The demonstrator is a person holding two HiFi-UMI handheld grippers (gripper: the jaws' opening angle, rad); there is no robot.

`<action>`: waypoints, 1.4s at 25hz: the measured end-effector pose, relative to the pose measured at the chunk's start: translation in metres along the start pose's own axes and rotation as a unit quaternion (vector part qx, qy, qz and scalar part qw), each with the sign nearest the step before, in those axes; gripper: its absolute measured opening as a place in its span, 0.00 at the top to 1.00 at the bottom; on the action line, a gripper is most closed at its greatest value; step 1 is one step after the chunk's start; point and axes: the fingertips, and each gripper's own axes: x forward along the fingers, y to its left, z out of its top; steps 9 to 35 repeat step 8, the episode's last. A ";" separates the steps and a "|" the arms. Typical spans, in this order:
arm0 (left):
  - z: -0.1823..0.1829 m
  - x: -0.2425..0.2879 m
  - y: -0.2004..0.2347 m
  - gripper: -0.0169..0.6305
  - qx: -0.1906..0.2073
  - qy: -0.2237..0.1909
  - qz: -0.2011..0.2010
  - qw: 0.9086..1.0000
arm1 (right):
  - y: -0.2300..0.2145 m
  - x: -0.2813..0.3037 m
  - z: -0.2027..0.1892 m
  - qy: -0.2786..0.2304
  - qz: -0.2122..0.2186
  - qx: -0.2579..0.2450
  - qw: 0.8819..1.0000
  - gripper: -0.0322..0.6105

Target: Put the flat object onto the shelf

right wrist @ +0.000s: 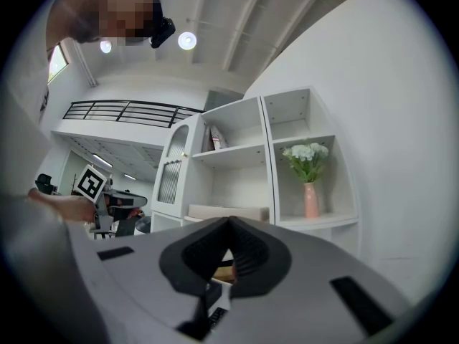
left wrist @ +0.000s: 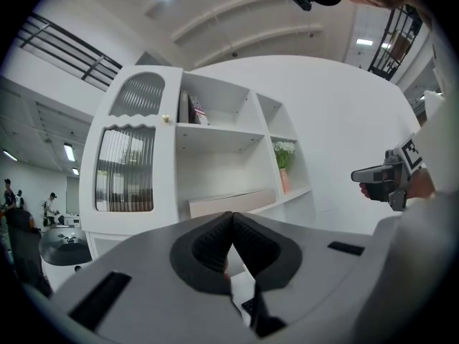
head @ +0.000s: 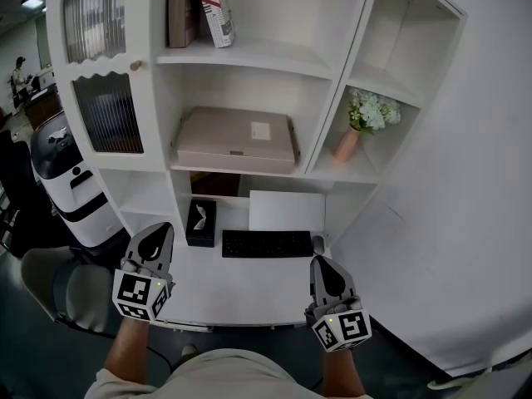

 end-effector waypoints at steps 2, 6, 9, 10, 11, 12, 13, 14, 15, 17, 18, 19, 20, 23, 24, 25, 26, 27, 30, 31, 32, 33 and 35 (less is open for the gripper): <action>-0.001 0.001 0.000 0.97 0.001 0.001 0.000 1.000 | 0.000 0.000 -0.001 0.000 0.000 0.000 1.000 0.95; 0.000 0.002 0.001 0.97 0.001 0.001 0.000 1.000 | -0.001 0.000 -0.001 0.001 -0.002 0.000 1.000 0.95; 0.000 0.003 0.000 0.97 0.001 0.000 -0.001 1.000 | -0.002 0.001 -0.001 0.002 -0.002 -0.001 1.000 0.95; 0.000 0.003 0.000 0.97 0.001 0.000 -0.001 1.000 | -0.002 0.001 -0.001 0.002 -0.002 -0.001 1.000 0.95; 0.000 0.003 0.000 0.97 0.001 0.000 -0.001 1.000 | -0.002 0.001 -0.001 0.002 -0.002 -0.001 1.000 0.95; 0.000 0.003 0.000 0.97 0.001 0.000 -0.001 1.000 | -0.002 0.001 -0.001 0.002 -0.002 -0.001 1.000 0.95; 0.000 0.003 0.000 0.97 0.001 0.000 -0.001 1.000 | -0.002 0.001 -0.001 0.002 -0.002 -0.001 1.000 0.95; 0.000 0.003 0.000 0.97 0.001 0.000 -0.001 1.000 | -0.002 0.001 -0.001 0.002 -0.002 -0.001 1.000 0.95; 0.000 0.003 0.000 0.97 0.001 0.000 -0.001 1.000 | -0.002 0.001 -0.001 0.002 -0.002 -0.001 1.000 0.95; 0.000 0.003 0.000 0.97 0.001 0.000 -0.001 1.000 | -0.002 0.001 -0.001 0.002 -0.002 -0.001 1.000 0.95; 0.000 0.003 0.000 0.97 0.001 0.000 -0.001 1.000 | -0.002 0.001 -0.001 0.002 -0.002 -0.001 1.000 0.95; 0.000 0.003 0.000 0.97 0.001 0.000 -0.001 1.000 | -0.002 0.001 -0.001 0.002 -0.002 -0.001 1.000 0.95; 0.000 0.003 0.000 0.97 0.001 0.000 -0.001 1.000 | -0.002 0.001 -0.001 0.002 -0.002 -0.001 1.000 0.95; 0.000 0.003 0.000 0.97 0.001 0.000 -0.001 1.000 | -0.002 0.001 -0.001 0.002 -0.002 -0.001 1.000 0.95; 0.000 0.003 0.000 0.97 0.001 0.000 -0.001 1.000 | -0.002 0.001 -0.001 0.002 -0.002 -0.001 1.000 0.95; 0.000 0.003 0.000 0.97 0.001 0.000 -0.001 1.000 | -0.002 0.001 -0.001 0.002 -0.002 -0.001 1.000 0.95; 0.000 0.003 0.000 0.97 0.001 0.000 -0.001 1.000 | -0.002 0.001 -0.001 0.002 -0.002 -0.001 1.000 0.95; 0.000 0.003 0.000 0.97 0.001 0.000 -0.001 1.000 | -0.002 0.001 -0.001 0.002 -0.002 -0.001 1.000 0.95; 0.000 0.003 0.000 0.97 0.001 0.000 -0.001 1.000 | -0.002 0.001 -0.001 0.002 -0.002 -0.001 1.000 0.95; 0.000 0.003 0.000 0.97 0.001 0.000 -0.001 1.000 | -0.002 0.001 -0.001 0.002 -0.002 -0.001 1.000 0.95; 0.000 0.003 0.000 0.97 0.001 0.000 -0.001 1.000 | -0.002 0.001 -0.001 0.002 -0.002 -0.001 1.000 0.95; 0.000 0.003 0.000 0.97 0.001 0.000 -0.001 1.000 | -0.002 0.001 -0.001 0.002 -0.002 -0.001 1.000 0.95; 0.000 0.003 0.000 0.97 0.001 0.000 -0.001 1.000 | -0.002 0.001 -0.001 0.002 -0.002 -0.001 1.000 0.95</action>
